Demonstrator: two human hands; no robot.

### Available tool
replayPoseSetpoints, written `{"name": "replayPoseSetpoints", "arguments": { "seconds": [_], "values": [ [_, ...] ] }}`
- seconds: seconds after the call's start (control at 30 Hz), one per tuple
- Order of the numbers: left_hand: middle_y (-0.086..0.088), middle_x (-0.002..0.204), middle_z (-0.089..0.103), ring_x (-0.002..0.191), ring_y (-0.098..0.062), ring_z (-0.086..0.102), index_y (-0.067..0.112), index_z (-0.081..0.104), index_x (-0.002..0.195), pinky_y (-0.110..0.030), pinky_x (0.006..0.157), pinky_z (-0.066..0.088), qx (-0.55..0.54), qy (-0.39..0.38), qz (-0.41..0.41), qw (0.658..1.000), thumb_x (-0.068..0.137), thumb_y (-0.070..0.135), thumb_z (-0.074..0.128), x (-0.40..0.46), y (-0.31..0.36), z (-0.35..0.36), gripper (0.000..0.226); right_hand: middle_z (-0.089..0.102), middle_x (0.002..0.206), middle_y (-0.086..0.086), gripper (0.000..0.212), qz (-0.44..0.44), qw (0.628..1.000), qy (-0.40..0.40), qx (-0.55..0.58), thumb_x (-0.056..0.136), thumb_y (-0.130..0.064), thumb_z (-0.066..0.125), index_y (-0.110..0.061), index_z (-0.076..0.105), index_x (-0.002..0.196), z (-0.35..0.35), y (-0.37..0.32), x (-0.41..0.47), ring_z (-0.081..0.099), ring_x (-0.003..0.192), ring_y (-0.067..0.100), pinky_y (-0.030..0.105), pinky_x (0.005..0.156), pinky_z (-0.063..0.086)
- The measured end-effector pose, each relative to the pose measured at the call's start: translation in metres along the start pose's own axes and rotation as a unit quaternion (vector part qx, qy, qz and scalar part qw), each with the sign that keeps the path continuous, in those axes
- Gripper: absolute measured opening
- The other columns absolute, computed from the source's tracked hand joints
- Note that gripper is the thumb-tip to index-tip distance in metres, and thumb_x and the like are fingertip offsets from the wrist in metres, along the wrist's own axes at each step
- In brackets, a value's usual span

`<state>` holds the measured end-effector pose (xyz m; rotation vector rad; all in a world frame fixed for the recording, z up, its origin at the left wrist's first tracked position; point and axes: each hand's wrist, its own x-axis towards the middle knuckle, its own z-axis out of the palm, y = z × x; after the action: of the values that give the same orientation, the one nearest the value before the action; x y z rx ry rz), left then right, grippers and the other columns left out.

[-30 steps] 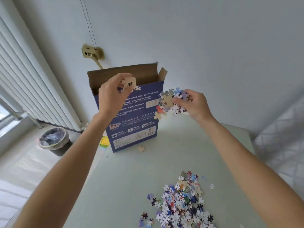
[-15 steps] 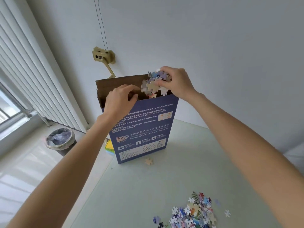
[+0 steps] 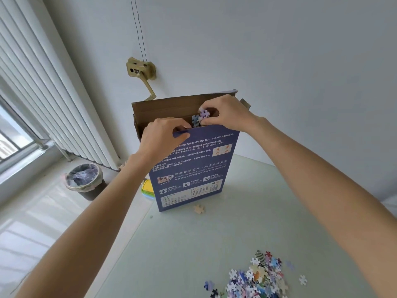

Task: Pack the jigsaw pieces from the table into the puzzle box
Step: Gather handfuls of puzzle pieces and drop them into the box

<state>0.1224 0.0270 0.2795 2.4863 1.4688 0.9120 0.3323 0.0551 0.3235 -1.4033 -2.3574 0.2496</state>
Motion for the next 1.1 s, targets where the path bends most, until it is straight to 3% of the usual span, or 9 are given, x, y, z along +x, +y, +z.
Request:
{"name": "replayPoseSetpoints", "arguments": {
  "seconds": [0.13,0.23,0.3,0.4,0.53,0.73,0.93,1.1],
  "values": [
    [0.005,0.097,0.07,0.085,-0.019,0.064,0.028,0.067,0.104,-0.039,0.07,0.055,0.033,-0.008,-0.001,0.999,0.086,0.031,0.062,-0.002,0.0,0.004,0.018,0.07,0.091,0.002,0.026,0.042,0.998,0.004,0.035,0.083,-0.019,0.068,-0.013,0.065,0.108,0.0,0.0,-0.002,0.06,0.07,0.003,0.016,0.07,0.046],
    [0.004,0.095,0.07,0.085,-0.021,0.064,0.028,0.067,0.101,-0.039,0.069,0.054,0.049,0.005,0.001,0.999,0.087,0.027,0.062,-0.004,0.002,0.006,0.015,0.071,0.094,0.001,0.018,0.044,0.998,0.008,0.037,0.091,-0.017,0.057,-0.013,0.067,0.105,0.0,0.0,-0.011,0.065,0.082,0.009,0.022,0.077,0.05],
    [0.004,0.092,0.07,0.083,-0.021,0.064,0.026,0.069,0.099,-0.038,0.067,0.053,0.049,0.023,0.004,0.999,0.087,0.025,0.062,-0.006,0.004,0.007,0.014,0.07,0.099,-0.004,0.021,0.041,0.998,-0.005,0.044,0.094,-0.025,0.051,-0.016,0.068,0.103,0.001,0.001,-0.024,0.062,0.09,0.008,0.016,0.072,0.045],
    [0.004,0.09,0.07,0.08,-0.021,0.065,0.025,0.07,0.098,-0.037,0.064,0.053,0.048,0.045,0.026,0.997,0.087,0.022,0.061,-0.009,0.008,0.008,0.014,0.065,0.112,-0.007,0.025,0.036,0.998,-0.02,0.046,0.092,-0.028,0.055,-0.017,0.063,0.113,0.006,0.006,-0.051,0.058,0.099,0.007,0.015,0.072,0.045],
    [0.002,0.087,0.071,0.076,-0.019,0.066,0.02,0.071,0.096,-0.028,0.056,0.048,0.056,0.064,0.101,0.991,0.087,0.019,0.062,-0.014,0.031,0.01,0.013,0.065,0.114,0.001,0.026,0.036,0.998,0.055,0.002,0.089,-0.023,0.06,-0.013,0.062,0.113,0.009,0.013,-0.085,0.059,0.102,0.016,0.027,0.078,0.05],
    [0.001,0.087,0.071,0.076,-0.018,0.067,0.019,0.071,0.096,-0.027,0.058,0.051,0.028,0.066,0.183,0.981,0.087,0.023,0.057,-0.006,0.077,0.019,0.017,0.067,0.104,0.005,0.019,0.06,0.987,0.144,-0.042,0.089,-0.021,0.06,-0.007,0.062,0.103,-0.009,0.023,-0.142,0.06,0.095,0.017,0.011,0.069,0.039],
    [0.004,0.082,0.072,0.079,-0.018,0.061,0.02,0.074,0.092,-0.027,0.064,0.046,0.007,0.105,0.221,0.97,0.081,0.02,0.069,-0.005,0.132,0.049,0.012,0.066,0.096,0.007,0.013,0.083,0.97,0.205,-0.098,0.089,-0.013,0.058,-0.005,0.063,0.098,-0.033,0.036,-0.204,0.058,0.089,0.019,0.021,0.071,0.043],
    [0.009,0.08,0.072,0.079,-0.02,0.053,0.024,0.074,0.091,-0.029,0.069,0.035,-0.014,0.121,0.205,0.971,0.078,0.024,0.071,-0.01,0.18,0.084,0.013,0.066,0.096,0.005,0.012,0.121,0.96,0.208,-0.145,0.088,-0.011,0.06,-0.005,0.064,0.097,-0.05,0.054,-0.256,0.056,0.09,0.019,0.023,0.073,0.043]
  ]
}}
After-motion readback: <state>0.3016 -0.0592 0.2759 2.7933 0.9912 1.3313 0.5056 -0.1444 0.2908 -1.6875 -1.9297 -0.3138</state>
